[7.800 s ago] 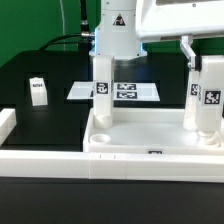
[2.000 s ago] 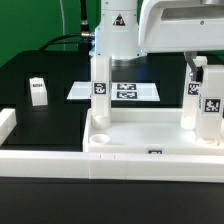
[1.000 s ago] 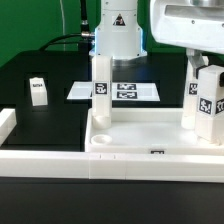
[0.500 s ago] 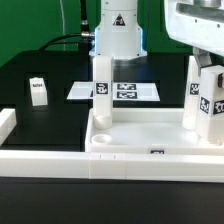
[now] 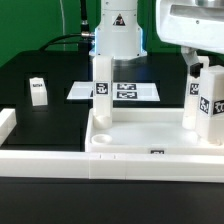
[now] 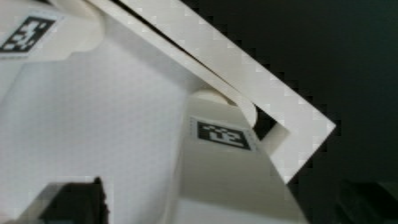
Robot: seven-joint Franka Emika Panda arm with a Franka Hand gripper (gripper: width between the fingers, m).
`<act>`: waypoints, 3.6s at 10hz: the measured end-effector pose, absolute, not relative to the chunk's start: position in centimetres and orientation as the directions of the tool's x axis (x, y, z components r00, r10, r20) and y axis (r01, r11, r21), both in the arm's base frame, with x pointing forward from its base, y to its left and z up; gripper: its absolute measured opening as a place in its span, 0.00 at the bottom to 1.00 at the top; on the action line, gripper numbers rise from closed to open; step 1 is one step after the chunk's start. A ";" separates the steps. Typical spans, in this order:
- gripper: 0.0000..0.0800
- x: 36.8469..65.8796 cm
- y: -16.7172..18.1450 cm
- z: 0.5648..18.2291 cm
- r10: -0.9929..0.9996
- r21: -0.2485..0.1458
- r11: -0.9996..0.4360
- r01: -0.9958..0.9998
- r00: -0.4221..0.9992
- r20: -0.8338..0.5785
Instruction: Assemble desk
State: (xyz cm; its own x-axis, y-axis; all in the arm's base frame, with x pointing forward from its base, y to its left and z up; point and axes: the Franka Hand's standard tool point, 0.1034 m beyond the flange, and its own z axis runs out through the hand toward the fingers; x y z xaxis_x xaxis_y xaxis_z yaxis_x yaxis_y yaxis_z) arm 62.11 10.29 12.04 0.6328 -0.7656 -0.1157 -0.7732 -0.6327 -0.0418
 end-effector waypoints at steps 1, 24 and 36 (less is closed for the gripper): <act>0.81 62.1 10.3 12.0 -0.736 -0.047 -0.667 -0.744 0.667 -0.114; 0.36 62.3 10.0 11.9 -0.010 -0.052 -0.999 -0.012 0.999 -0.031; 0.36 62.3 10.5 11.7 -0.857 -0.035 -0.506 -0.862 0.507 -0.094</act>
Offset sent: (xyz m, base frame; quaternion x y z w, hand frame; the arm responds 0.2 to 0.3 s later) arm 0.0013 0.0003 0.0016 -0.0180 0.0235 -0.2109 0.9771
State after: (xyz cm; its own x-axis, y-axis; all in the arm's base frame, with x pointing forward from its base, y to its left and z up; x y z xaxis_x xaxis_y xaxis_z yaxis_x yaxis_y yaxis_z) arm 62.27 10.51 11.70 0.5066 -0.8570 -0.0938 -0.8620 -0.5057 -0.0354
